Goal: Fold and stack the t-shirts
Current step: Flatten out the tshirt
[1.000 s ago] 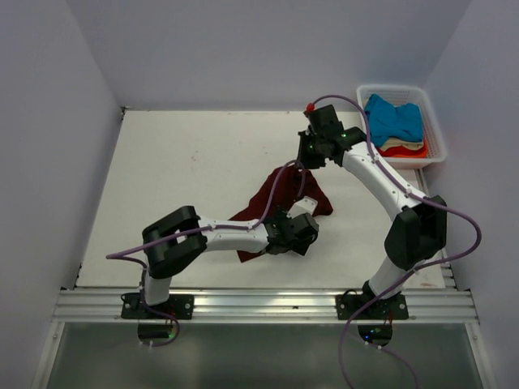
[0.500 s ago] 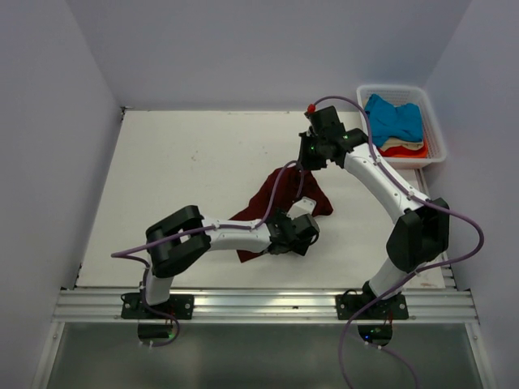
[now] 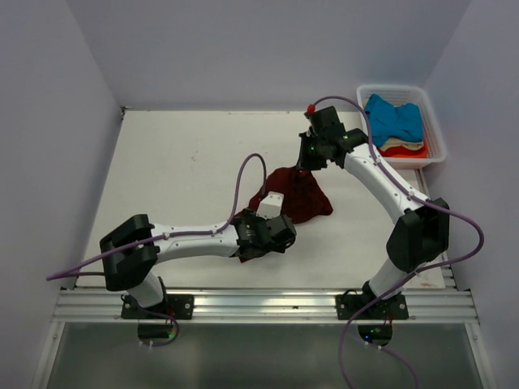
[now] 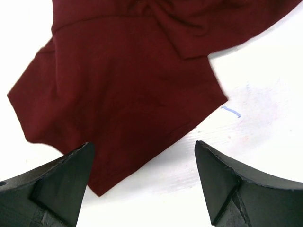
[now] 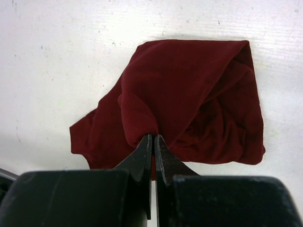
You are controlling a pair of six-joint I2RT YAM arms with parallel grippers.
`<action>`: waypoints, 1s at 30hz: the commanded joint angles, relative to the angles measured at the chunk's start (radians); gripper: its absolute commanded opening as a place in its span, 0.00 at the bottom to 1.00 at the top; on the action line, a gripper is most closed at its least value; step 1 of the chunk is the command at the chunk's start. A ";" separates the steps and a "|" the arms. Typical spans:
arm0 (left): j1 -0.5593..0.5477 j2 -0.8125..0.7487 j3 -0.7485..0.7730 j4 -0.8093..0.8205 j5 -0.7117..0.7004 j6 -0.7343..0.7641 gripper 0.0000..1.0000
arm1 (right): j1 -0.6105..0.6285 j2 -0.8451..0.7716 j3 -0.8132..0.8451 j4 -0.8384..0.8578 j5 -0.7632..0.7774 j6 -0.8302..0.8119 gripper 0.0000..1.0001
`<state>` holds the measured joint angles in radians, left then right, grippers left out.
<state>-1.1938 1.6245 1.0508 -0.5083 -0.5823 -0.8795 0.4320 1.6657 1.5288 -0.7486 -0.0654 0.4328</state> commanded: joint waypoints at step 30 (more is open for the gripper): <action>-0.003 0.078 -0.229 0.004 0.092 -0.260 0.34 | 0.002 -0.064 -0.073 0.017 0.022 -0.006 0.00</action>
<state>-1.1938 1.6337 0.8764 -0.5423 -0.5003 -1.0992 0.4320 1.6527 1.4666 -0.7441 -0.0502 0.4332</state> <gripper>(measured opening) 0.395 0.015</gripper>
